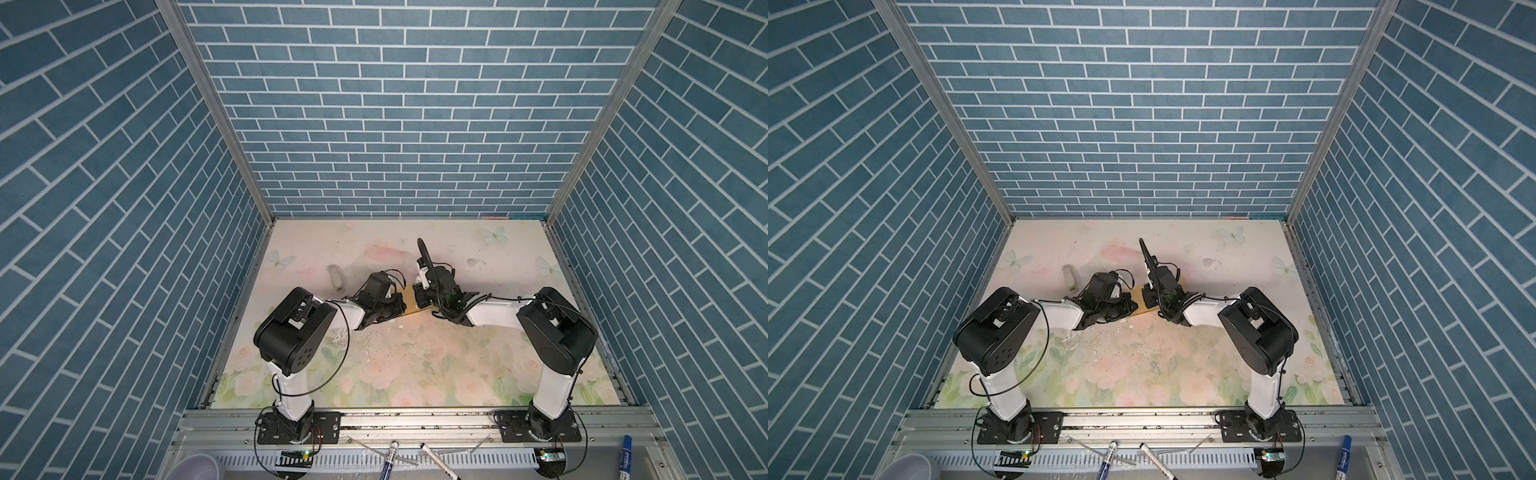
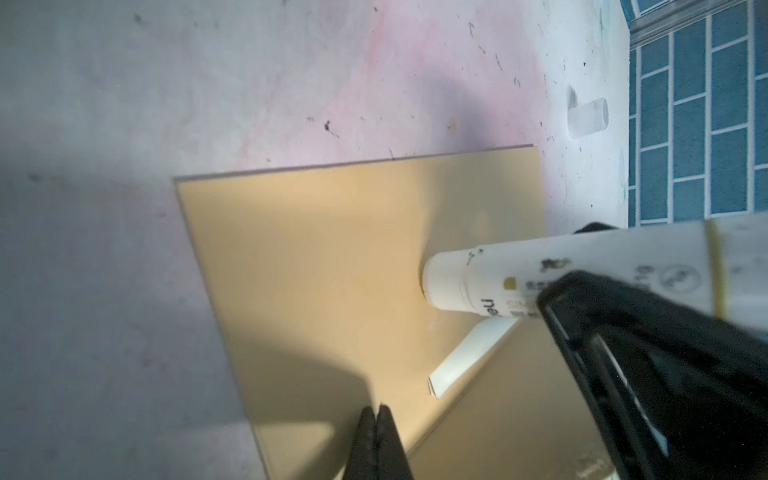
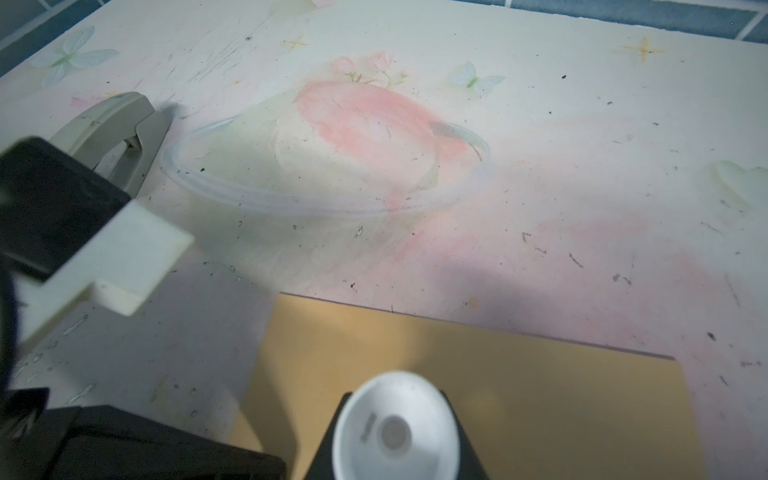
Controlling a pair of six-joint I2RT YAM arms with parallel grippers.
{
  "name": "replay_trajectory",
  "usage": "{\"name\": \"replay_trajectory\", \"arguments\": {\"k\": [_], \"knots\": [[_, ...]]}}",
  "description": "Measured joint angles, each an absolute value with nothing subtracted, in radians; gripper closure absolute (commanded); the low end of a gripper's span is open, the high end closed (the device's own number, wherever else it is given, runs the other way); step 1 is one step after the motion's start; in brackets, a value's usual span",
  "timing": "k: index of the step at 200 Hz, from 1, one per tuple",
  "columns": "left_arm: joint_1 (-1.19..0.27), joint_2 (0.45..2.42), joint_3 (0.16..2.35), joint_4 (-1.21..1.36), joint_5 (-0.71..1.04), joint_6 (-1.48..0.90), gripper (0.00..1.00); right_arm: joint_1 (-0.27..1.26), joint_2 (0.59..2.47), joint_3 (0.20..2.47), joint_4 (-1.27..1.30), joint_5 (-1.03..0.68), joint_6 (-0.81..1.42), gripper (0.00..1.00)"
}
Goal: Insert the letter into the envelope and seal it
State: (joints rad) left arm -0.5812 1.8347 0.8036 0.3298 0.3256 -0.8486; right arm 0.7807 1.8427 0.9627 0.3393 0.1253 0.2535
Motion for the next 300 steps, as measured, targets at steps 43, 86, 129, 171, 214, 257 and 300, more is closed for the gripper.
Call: {"name": "replay_trajectory", "arguments": {"k": [43,86,129,171,214,257,300], "knots": [[-0.585,1.835,0.808,0.322,0.308,-0.854,1.0,0.785,1.849,0.981,0.312,0.156,0.233,1.0],[-0.591,1.835,0.815,0.312,0.291,-0.856,1.0,0.788,1.849,0.983,0.305,0.176,0.228,1.0],[-0.593,1.84,0.822,0.311,0.282,-0.857,1.0,0.788,1.849,0.983,0.303,0.19,0.227,1.0],[-0.596,1.843,0.826,0.31,0.274,-0.857,1.0,0.788,1.849,0.983,0.302,0.199,0.228,1.0],[-0.598,1.848,0.834,0.307,0.268,-0.857,1.0,0.787,1.849,0.982,0.3,0.212,0.227,1.0],[-0.6,1.848,0.834,0.308,0.26,-0.857,1.0,0.785,1.849,0.98,0.303,0.214,0.228,1.0],[-0.601,1.848,0.834,0.308,0.254,-0.857,1.0,0.781,1.844,0.962,0.326,0.215,0.228,1.0]]}}
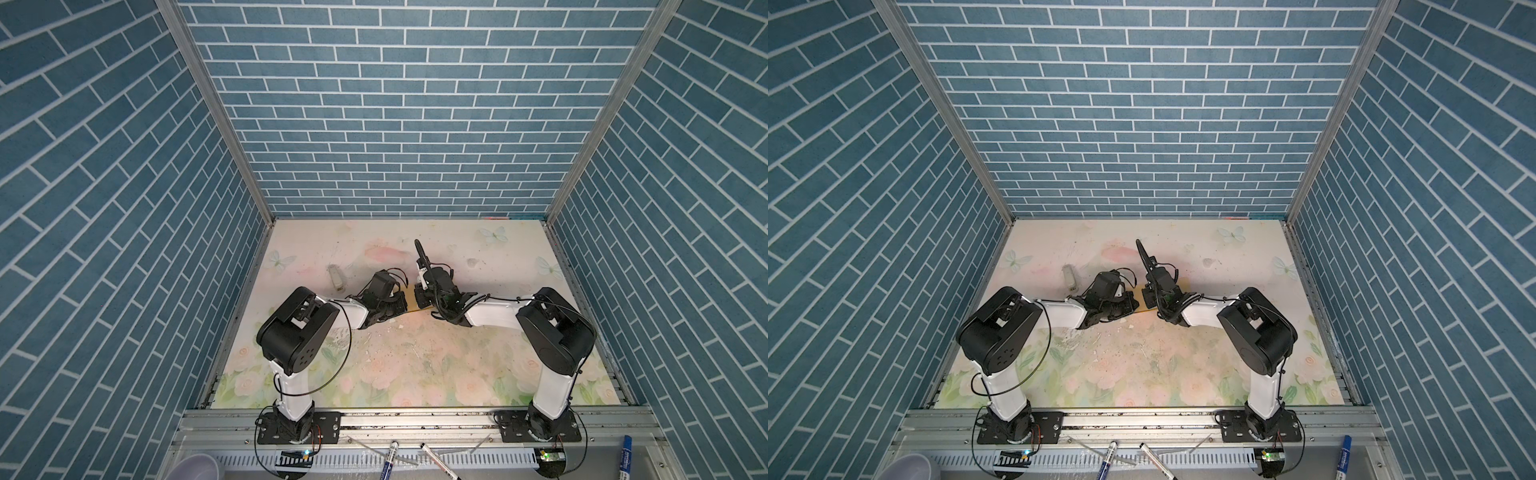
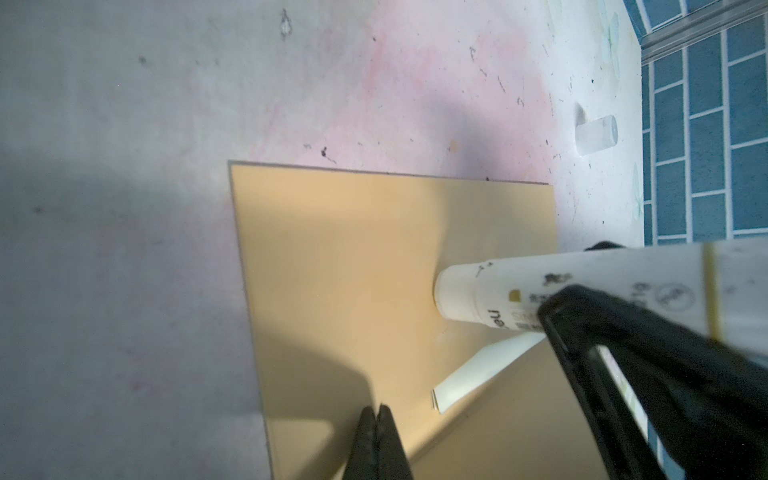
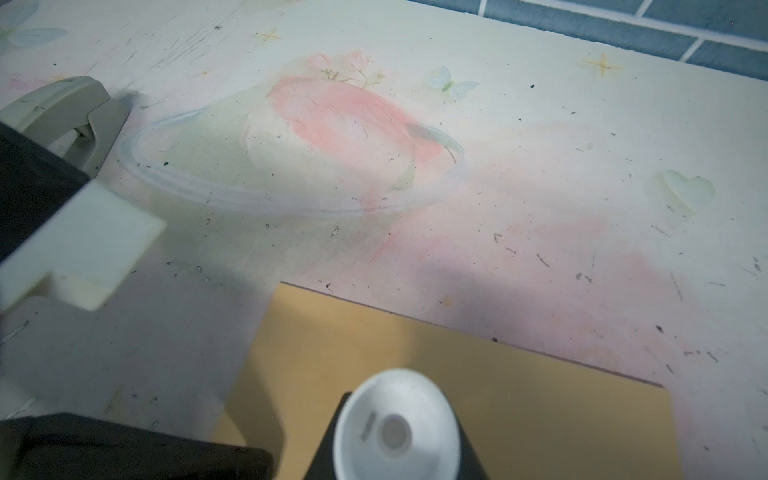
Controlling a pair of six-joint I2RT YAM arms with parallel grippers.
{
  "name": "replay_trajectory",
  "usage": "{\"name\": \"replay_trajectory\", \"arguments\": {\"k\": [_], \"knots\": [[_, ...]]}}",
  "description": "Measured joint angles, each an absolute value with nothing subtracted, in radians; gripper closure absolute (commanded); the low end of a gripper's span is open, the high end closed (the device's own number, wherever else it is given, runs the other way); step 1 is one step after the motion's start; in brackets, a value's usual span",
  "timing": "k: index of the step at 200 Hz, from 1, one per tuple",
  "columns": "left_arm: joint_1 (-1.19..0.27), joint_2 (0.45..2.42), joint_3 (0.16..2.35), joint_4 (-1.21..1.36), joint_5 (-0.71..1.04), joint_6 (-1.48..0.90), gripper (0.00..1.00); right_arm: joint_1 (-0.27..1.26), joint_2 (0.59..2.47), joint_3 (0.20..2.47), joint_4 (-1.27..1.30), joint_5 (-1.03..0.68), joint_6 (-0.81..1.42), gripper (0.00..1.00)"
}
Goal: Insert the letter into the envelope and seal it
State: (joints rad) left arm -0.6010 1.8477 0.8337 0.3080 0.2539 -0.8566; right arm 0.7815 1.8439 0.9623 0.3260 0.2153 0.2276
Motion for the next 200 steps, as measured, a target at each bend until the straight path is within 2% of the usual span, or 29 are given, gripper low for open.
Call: {"name": "replay_trajectory", "arguments": {"k": [200], "knots": [[-0.605,1.855,0.84,0.308,0.235,-0.857,1.0,0.745,1.791,0.871,0.378,0.24,0.227,1.0]]}}
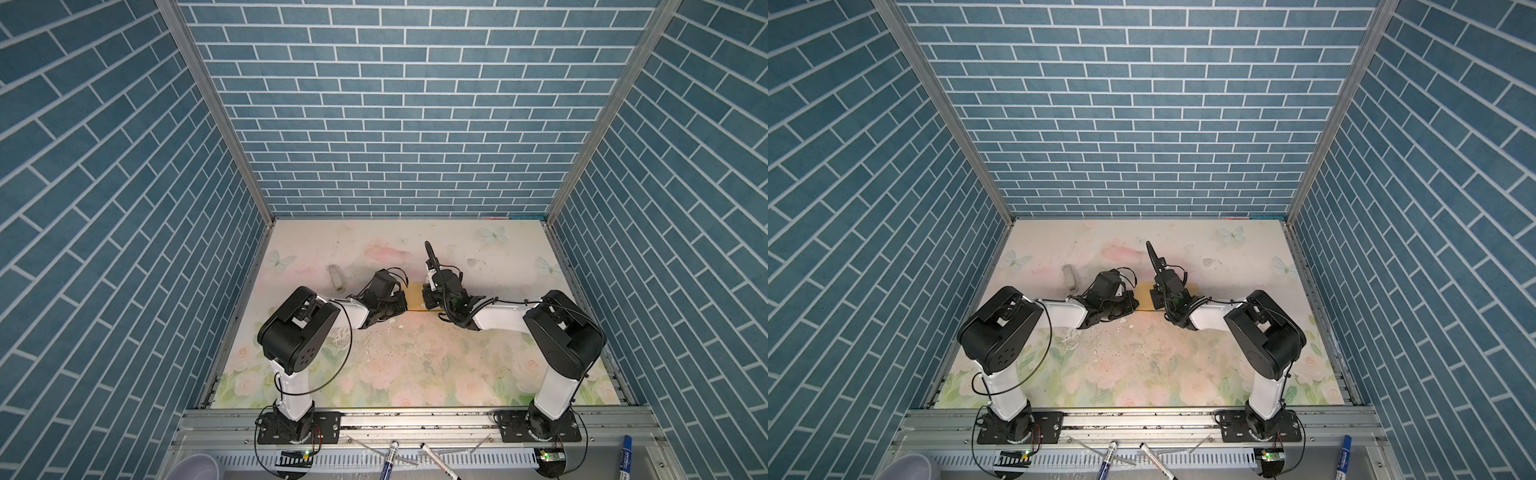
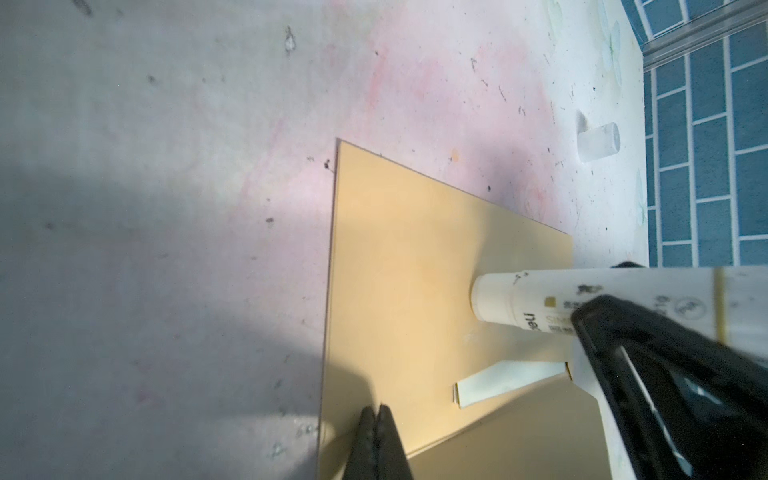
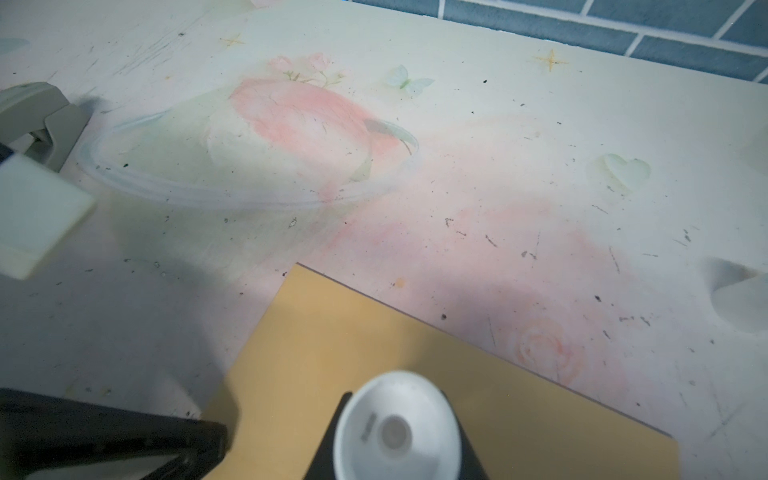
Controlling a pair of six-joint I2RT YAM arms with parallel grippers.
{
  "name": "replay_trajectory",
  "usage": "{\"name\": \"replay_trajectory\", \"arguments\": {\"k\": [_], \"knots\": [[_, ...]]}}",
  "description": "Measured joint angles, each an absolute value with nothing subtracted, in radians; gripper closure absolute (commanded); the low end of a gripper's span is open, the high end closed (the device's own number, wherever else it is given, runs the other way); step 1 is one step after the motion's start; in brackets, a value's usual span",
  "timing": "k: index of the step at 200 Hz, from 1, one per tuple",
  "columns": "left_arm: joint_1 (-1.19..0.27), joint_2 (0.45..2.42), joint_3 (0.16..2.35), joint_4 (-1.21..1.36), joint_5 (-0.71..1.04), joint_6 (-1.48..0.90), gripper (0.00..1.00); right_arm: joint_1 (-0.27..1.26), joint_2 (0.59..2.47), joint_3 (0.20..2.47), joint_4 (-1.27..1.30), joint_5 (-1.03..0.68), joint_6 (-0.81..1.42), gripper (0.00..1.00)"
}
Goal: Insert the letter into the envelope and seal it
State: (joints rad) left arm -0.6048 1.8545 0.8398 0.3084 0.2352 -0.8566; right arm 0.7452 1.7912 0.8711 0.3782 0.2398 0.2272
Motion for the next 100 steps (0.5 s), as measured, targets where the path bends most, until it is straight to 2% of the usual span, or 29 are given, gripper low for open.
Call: {"name": "replay_trajectory", "arguments": {"k": [100], "knots": [[-0.609,1.859,0.845,0.308,0.226,-0.857,1.0,0.732,1.77,0.843,0.381,0.26,0.227,1.0]]}}
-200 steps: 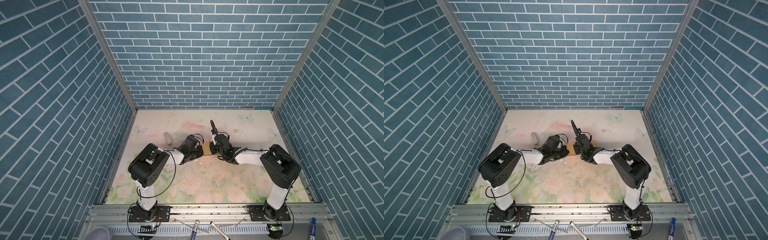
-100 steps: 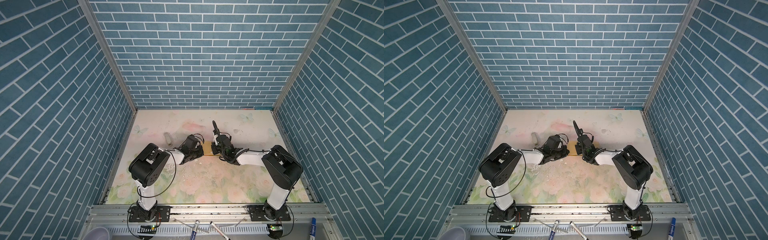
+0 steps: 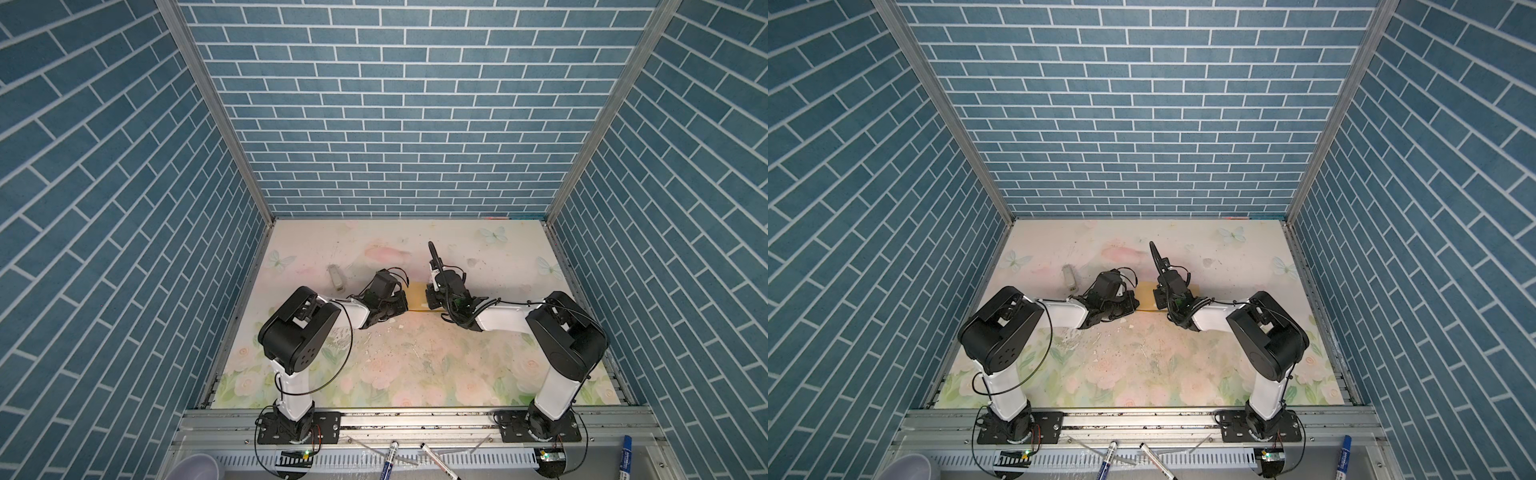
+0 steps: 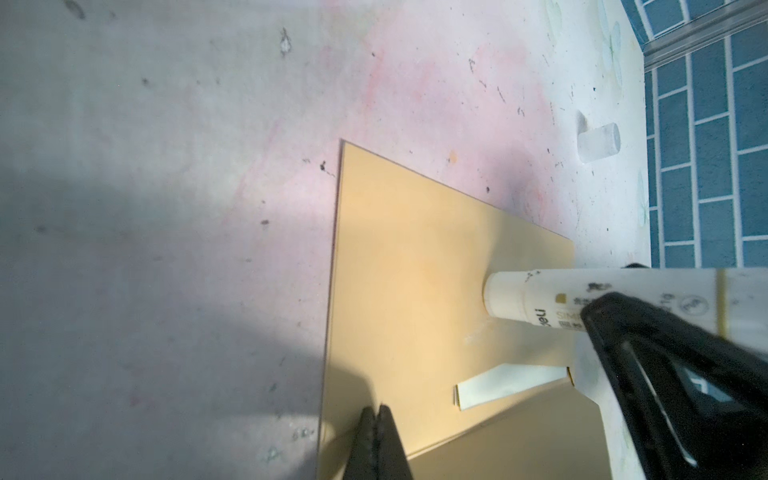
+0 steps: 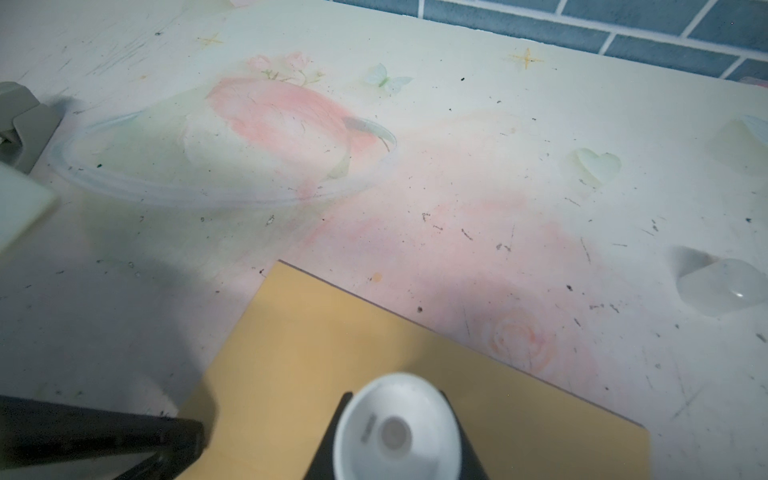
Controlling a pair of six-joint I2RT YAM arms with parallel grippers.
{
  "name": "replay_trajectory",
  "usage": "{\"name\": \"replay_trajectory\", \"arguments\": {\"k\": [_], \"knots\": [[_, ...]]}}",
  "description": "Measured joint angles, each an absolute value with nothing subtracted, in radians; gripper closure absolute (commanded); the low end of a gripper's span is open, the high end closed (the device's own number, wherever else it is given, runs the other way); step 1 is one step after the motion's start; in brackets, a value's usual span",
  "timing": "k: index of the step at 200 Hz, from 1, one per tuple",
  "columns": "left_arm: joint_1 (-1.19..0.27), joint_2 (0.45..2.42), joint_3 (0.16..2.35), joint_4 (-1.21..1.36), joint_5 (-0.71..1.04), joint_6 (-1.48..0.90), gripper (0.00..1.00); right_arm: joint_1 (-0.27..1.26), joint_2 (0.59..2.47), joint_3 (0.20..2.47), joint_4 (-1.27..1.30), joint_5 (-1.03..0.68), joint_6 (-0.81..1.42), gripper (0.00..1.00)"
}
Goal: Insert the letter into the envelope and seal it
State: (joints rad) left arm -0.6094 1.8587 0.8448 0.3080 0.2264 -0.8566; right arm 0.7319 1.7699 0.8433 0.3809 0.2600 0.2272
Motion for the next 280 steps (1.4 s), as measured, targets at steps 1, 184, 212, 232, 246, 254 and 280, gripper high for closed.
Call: {"name": "replay_trajectory", "arguments": {"k": [1,184,212,232,246,254,280], "knots": [[-0.609,1.859,0.845,0.308,0.226,-0.857,1.0,0.732,1.769,0.842,0.381,0.26,0.227,1.0],[-0.615,1.864,0.854,0.303,0.223,-0.857,1.0,0.682,1.675,0.727,0.381,0.299,0.231,1.0],[-0.615,1.865,0.858,0.297,0.224,-0.857,1.0,0.677,1.671,0.748,0.347,0.292,0.231,1.0],[-0.615,1.866,0.86,0.293,0.224,-0.856,1.0,0.672,1.655,0.757,0.31,0.277,0.231,1.0],[-0.615,1.866,0.863,0.292,0.224,-0.856,1.0,0.669,1.635,0.757,0.283,0.266,0.231,1.0],[-0.616,1.868,0.864,0.291,0.224,-0.857,1.0,0.668,1.62,0.757,0.271,0.261,0.231,1.0],[-0.619,1.869,0.865,0.292,0.224,-0.857,1.0,0.662,1.579,0.757,0.262,0.241,0.236,1.0]]}}
